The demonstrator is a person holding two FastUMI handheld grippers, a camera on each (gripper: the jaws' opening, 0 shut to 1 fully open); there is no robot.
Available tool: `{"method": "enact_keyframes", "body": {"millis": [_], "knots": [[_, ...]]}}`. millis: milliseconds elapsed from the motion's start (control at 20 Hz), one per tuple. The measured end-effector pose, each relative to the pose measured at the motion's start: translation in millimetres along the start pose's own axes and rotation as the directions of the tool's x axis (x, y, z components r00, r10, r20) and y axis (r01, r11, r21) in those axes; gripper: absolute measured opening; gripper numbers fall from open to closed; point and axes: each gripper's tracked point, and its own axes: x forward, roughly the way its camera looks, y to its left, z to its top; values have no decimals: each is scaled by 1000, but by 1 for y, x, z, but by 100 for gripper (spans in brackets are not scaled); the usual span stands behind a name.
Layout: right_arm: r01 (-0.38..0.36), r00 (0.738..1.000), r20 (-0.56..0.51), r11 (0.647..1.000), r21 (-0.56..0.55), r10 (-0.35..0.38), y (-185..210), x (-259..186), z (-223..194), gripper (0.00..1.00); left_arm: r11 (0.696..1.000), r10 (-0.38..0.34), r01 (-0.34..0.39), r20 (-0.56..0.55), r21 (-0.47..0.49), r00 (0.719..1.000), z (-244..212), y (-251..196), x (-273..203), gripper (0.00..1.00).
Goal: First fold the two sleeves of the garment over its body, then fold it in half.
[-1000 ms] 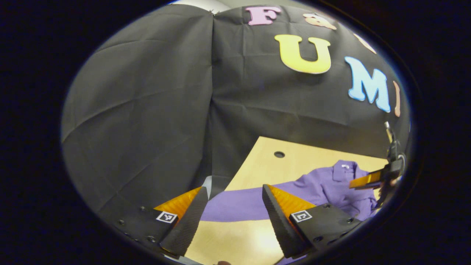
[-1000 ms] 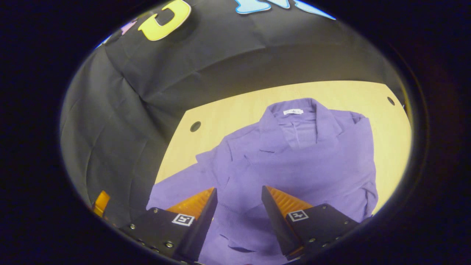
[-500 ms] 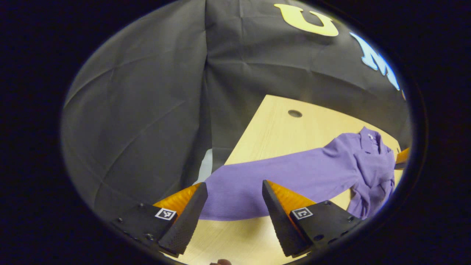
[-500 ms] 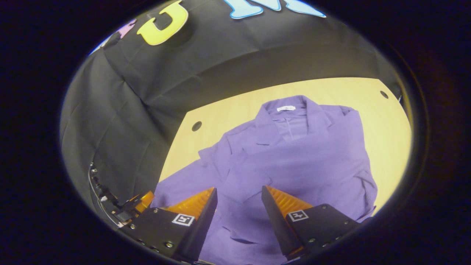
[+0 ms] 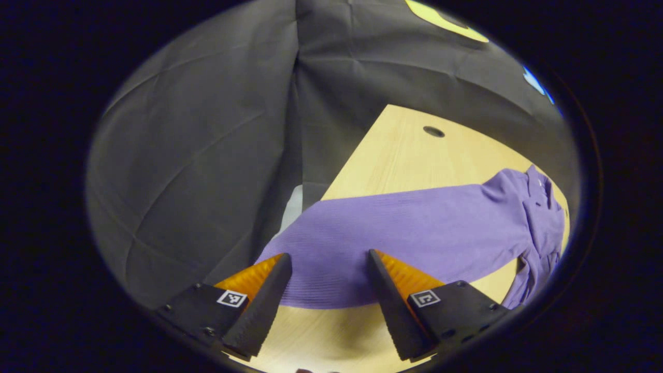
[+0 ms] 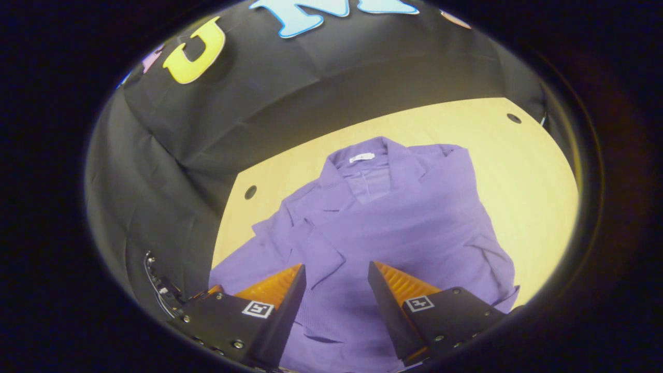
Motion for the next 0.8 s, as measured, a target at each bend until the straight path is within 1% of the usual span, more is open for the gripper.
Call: {"method": "enact_keyframes", "body": {"millis": [100,150,250,350,400,450,550,600,700,800], "knots": [[-9,1000,0,1000,8,9,1,1,0,77,1000,-7,7,5,2,1000,0,-3,-1,94],[-15,1000,-5,1000,8,15,2,2,0,77,1000,-12,12,11,8,1000,2,-9,-1,84],[-23,1000,-16,1000,2,23,2,3,-4,77,1000,-11,12,37,-18,999,5,-21,1,49],[-24,1000,-17,1000,-3,24,0,1,-5,77,998,28,-25,55,-59,998,7,-17,0,13],[-27,1000,-17,1000,-2,27,-1,0,-5,77,998,40,-37,50,-53,998,7,-17,1,13],[-29,999,-19,1000,-1,29,-4,-2,-6,77,999,46,-45,34,-19,998,7,-18,-1,7],[-25,1000,-19,1000,3,25,-12,-8,-6,77,996,66,-66,-2,68,998,6,-21,-3,7],[-25,1000,-17,1000,9,25,-16,-11,-5,77,993,78,-76,-12,89,997,7,-24,-2,8],[-24,1000,-7,999,23,24,-22,-15,-1,77,991,86,-84,-20,100,996,8,-29,-1,7],[-19,1000,5,999,29,19,-31,-23,3,77,991,72,-71,-2,113,997,17,-40,-10,7]]}}
